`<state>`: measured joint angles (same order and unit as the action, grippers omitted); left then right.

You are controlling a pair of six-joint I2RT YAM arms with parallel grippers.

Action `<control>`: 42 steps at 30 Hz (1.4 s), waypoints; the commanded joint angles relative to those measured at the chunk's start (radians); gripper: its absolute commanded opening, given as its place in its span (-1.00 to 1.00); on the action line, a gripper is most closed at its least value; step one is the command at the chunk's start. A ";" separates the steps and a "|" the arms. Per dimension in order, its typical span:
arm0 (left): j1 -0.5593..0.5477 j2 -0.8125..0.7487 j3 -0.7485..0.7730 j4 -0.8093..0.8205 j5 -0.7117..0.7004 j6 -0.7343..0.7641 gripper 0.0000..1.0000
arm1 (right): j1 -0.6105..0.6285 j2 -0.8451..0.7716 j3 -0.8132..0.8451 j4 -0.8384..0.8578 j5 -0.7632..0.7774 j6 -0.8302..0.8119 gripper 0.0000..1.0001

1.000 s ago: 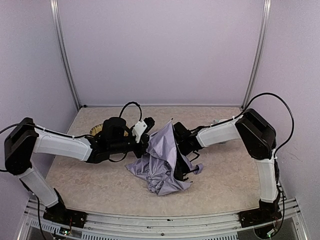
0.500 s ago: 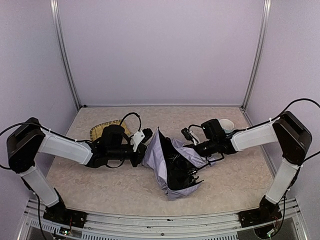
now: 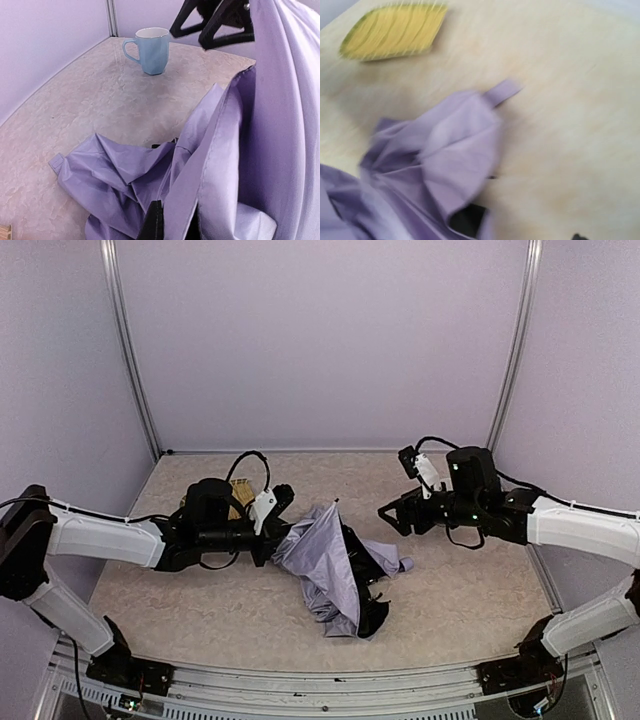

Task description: Put away the umbrella

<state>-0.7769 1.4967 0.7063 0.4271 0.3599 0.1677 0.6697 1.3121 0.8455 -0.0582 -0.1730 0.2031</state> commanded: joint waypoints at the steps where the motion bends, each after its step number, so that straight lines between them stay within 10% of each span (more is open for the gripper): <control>1: 0.010 -0.005 -0.006 -0.019 -0.004 0.017 -1.00 | 0.072 -0.123 -0.017 -0.116 0.234 -0.145 0.55; 8: 0.011 0.036 0.021 -0.026 -0.013 0.018 -1.00 | 0.218 -0.180 -0.076 -0.046 -0.448 -0.167 0.64; 18: 0.011 0.089 0.064 -0.050 -0.029 0.017 -1.00 | 0.378 -0.023 -0.060 -0.016 -0.535 -0.089 0.96; 20: 0.011 0.094 0.065 -0.050 -0.031 0.017 -1.00 | 0.392 0.029 -0.049 -0.007 -0.493 -0.085 0.74; 25: 0.011 0.120 0.079 -0.052 -0.029 0.019 -1.00 | 0.412 0.117 0.049 0.030 -0.520 -0.098 -1.00; 34: -0.006 0.259 0.156 -0.139 0.123 0.086 -1.00 | 0.396 0.084 0.125 0.292 -0.300 -0.101 -1.00; 42: -0.007 0.410 0.216 -0.219 0.224 0.132 -1.00 | 0.101 0.303 -0.028 0.515 -0.271 0.145 -1.00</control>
<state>-0.7822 1.8370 0.8886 0.2836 0.5148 0.2558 0.8864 1.4734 0.8890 0.3176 -0.4492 0.1963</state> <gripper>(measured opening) 0.008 0.006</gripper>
